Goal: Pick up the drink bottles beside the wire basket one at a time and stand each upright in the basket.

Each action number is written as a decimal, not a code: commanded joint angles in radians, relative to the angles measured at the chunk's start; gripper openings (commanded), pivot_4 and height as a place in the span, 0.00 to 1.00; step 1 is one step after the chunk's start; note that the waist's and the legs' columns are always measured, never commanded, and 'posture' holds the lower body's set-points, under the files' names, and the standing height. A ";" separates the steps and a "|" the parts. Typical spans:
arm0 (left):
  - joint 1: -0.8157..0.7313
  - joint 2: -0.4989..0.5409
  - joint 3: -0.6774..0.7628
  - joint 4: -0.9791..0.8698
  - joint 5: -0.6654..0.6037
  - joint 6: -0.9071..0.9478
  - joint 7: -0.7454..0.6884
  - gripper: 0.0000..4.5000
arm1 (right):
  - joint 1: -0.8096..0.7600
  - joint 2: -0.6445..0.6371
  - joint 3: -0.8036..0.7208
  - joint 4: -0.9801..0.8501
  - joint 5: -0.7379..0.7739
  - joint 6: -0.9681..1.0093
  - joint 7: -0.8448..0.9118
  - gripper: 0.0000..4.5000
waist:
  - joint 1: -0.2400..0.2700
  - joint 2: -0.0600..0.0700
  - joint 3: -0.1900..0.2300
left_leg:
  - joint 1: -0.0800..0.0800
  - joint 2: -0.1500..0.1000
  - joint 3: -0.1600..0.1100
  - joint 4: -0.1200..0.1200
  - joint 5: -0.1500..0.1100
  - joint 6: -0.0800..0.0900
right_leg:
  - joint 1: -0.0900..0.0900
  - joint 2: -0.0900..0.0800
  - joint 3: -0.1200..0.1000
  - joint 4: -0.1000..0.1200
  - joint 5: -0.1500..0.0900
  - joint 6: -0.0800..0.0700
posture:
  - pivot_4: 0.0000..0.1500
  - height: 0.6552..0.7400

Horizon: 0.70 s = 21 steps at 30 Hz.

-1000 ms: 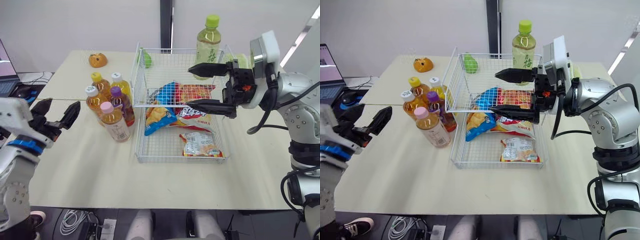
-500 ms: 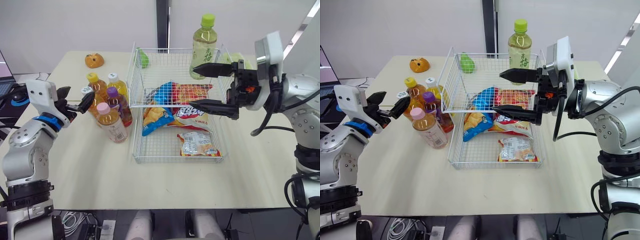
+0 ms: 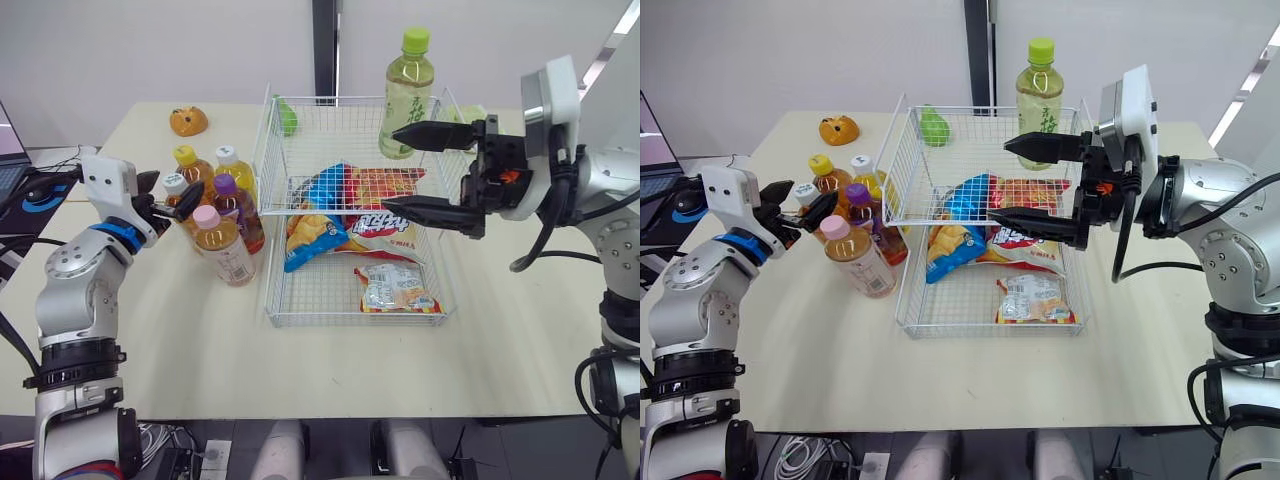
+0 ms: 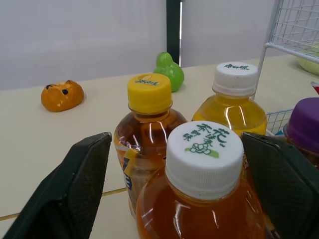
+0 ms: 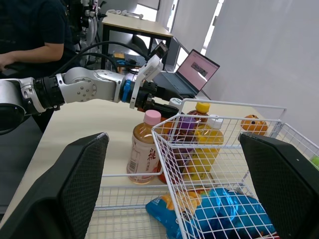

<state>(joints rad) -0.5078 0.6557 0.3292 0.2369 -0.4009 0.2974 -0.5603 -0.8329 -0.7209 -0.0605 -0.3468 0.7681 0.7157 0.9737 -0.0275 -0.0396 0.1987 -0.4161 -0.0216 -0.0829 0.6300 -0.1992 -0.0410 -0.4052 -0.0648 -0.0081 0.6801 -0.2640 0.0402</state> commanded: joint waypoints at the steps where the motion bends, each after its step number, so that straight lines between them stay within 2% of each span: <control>1: -0.026 0.001 0.008 -0.009 0.000 -0.024 -0.011 0.66 | -0.002 -0.015 -0.043 -0.027 0.017 0.001 -0.016 1.00 | 0.000 0.000 0.000 | 0.000 0.000 0.000 0.000 0.000 0.000 | 0.000 0.000 0.000 0.000 0.000 0.000 | 1.00 1.00; 6: -0.032 -0.002 0.012 0.002 -0.011 -0.023 -0.029 0.31 | 0.002 -0.018 -0.040 -0.026 0.019 0.000 -0.022 1.00 | -0.001 0.000 0.000 | 0.000 0.000 0.000 0.000 0.000 0.000 | 0.000 0.000 0.000 0.000 0.000 0.000 | 1.00 1.00; 16: 0.006 0.026 0.042 -0.034 -0.037 0.003 -0.066 0.31 | -0.001 -0.015 -0.040 -0.027 0.021 0.002 -0.028 1.00 | -0.001 0.000 0.000 | 0.000 0.000 0.000 0.000 0.000 0.000 | 0.000 0.000 0.000 0.000 0.000 0.000 | 1.00 1.00; 21: 0.062 0.111 0.179 -0.137 -0.206 0.118 -0.172 0.31 | 0.002 -0.007 -0.045 -0.026 0.031 0.005 -0.029 1.00 | -0.007 0.000 0.000 | 0.000 0.002 0.000 0.000 0.000 0.000 | -0.001 0.000 0.000 0.000 0.000 0.000 | 1.00 1.00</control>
<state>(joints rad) -0.4329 0.7164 0.4160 0.1789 -0.5314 0.3940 -0.6964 -0.8251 -0.7255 -0.0636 -0.3487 0.7717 0.7271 0.9525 -0.0344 -0.0394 0.1990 -0.4169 -0.0186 -0.0827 0.6294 -0.1992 -0.0410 -0.4066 -0.0645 -0.0077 0.6801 -0.2640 0.0402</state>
